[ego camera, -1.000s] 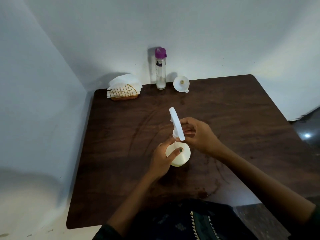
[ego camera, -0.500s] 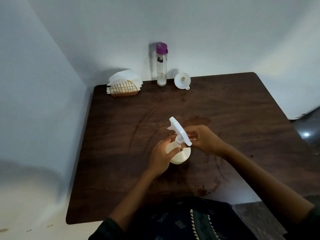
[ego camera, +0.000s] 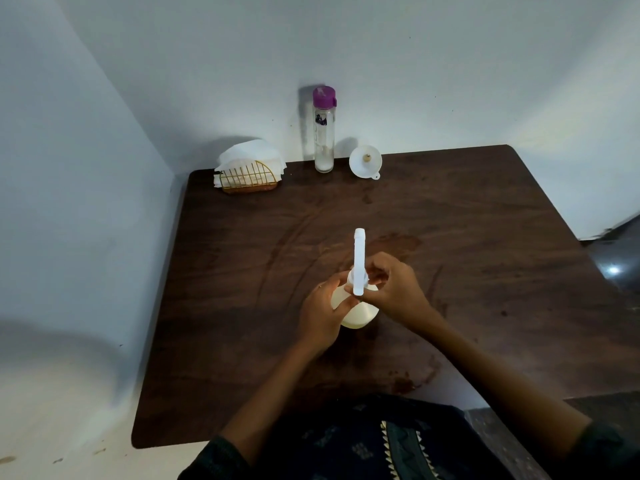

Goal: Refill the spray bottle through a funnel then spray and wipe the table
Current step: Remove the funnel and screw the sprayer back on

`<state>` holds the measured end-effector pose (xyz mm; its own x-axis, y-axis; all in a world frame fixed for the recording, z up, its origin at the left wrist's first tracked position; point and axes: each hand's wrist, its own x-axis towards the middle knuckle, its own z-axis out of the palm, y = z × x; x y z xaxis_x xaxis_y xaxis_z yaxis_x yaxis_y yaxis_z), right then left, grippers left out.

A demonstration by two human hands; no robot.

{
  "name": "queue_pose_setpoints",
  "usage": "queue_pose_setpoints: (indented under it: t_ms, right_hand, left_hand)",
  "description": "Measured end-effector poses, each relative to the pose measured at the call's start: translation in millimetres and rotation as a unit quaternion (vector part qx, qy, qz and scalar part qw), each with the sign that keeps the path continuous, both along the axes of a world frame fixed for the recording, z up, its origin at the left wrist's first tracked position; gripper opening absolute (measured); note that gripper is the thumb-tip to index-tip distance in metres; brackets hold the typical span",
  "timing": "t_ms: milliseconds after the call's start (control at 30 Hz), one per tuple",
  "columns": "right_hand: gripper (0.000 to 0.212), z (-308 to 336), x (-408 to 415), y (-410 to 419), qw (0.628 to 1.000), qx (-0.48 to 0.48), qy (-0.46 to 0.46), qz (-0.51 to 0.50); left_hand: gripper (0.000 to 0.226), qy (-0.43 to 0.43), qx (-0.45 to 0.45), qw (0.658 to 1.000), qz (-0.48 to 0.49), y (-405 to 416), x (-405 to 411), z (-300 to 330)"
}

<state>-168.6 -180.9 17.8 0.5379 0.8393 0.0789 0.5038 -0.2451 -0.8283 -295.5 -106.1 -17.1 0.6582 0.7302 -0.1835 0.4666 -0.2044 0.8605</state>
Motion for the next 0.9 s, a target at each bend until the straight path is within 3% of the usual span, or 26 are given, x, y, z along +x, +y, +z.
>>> queue_pose_setpoints:
  t_ms: [200,333,400,500,567,700,833,900]
  right_hand:
    - [0.038,-14.3,-14.9,8.7,0.996,0.014,0.005,-0.089]
    - [0.036,-15.7,-19.0,6.9,0.998,0.009,-0.025,-0.061]
    - [0.041,-19.1,-20.2,2.7,1.000,-0.008,0.017,-0.025]
    - [0.031,-17.5,-13.5,-6.9,0.992,0.004,0.122,0.021]
    - [0.028,-12.9,-6.1,-13.0,0.989,0.012,0.146,0.033]
    - [0.025,-5.8,-8.7,-12.2,0.988,0.049,0.134,-0.052]
    - [0.044,-8.9,-24.5,4.6,0.981,0.045,0.112,-0.151]
    - [0.045,-9.9,-25.4,10.3,0.982,0.042,0.109,-0.151]
  left_hand:
    - [0.039,-0.021,0.011,1.000,-0.002,-3.2,0.0,-1.0]
    - [0.044,-0.015,0.031,0.999,-0.005,-4.6,3.2,-0.6]
    - [0.045,-0.020,0.034,0.999,-0.001,-4.9,3.3,-0.2]
    - [0.054,-0.018,0.028,0.999,-0.003,-4.4,2.3,1.7]
    - [0.063,-0.019,0.032,0.999,-0.007,-5.2,3.1,2.2]
    - [0.054,-0.020,0.049,0.999,0.001,-8.4,4.5,0.9]
    - [0.044,-0.032,0.042,0.999,0.008,-7.9,3.4,1.4]
    - [0.046,-0.040,0.035,0.999,0.013,-7.7,2.7,3.1]
